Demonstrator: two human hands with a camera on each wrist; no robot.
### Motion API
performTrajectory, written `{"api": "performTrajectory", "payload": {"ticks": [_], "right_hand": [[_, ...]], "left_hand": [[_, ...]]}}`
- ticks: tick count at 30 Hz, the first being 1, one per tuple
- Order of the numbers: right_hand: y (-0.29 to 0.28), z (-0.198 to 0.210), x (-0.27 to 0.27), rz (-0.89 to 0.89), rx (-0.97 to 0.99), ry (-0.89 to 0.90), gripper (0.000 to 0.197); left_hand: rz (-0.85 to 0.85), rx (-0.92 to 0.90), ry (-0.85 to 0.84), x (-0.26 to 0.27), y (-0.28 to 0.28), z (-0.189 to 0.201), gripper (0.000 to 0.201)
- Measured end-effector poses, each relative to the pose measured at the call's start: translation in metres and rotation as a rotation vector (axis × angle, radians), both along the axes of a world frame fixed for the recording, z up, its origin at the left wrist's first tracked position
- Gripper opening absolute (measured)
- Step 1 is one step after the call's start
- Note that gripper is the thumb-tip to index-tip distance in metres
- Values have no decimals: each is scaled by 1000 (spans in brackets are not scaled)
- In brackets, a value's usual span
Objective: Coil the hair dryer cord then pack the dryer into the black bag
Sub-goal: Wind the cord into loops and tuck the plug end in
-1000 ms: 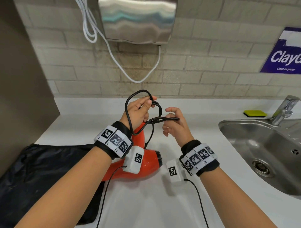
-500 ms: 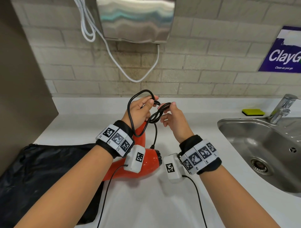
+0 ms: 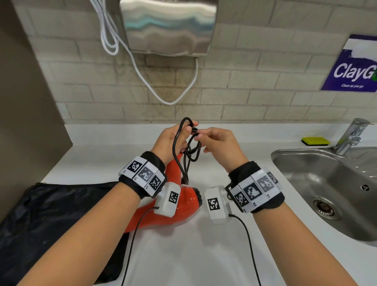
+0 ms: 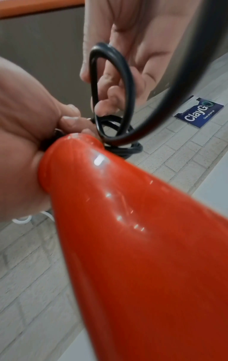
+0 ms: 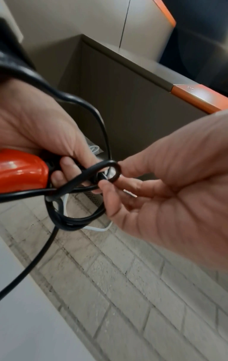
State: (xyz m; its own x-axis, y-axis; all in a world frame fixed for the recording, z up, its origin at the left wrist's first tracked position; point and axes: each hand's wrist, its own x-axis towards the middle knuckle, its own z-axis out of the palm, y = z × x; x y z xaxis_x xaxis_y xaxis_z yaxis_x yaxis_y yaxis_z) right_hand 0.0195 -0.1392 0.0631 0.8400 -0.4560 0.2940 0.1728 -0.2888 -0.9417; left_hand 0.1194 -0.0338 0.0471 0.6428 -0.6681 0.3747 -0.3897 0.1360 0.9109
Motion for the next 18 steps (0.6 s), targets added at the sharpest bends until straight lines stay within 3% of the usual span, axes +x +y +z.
{"api": "performTrajectory", "payload": {"ticks": [2,5,7,9,12,16,18], "right_hand": [[2,-1,2,-38,-23,0,8],[-1,-6,10,-227,-113,-13,20],[-2,-11,14,-298,-179,-10,15],[-1,-13,14,-207,-166,-33,4],[-3,-18,15,40,-70,-36,19],[-4,-29,17,64,-71,41,54],[-7,-34,16,75,-54,26,47]], "left_hand": [[-29,-9,27,-2,-1,1,22],[-67,26,-18,-8,0,4,23],[-84,26,4,-10,-1,5,24],[-104,4,21,-10,-1,5,26],[-125,23,-13,-10,0,5,27],[-146,-20,23,-10,0,2,21],[-149,-40,28,-8,0,0,24]]}}
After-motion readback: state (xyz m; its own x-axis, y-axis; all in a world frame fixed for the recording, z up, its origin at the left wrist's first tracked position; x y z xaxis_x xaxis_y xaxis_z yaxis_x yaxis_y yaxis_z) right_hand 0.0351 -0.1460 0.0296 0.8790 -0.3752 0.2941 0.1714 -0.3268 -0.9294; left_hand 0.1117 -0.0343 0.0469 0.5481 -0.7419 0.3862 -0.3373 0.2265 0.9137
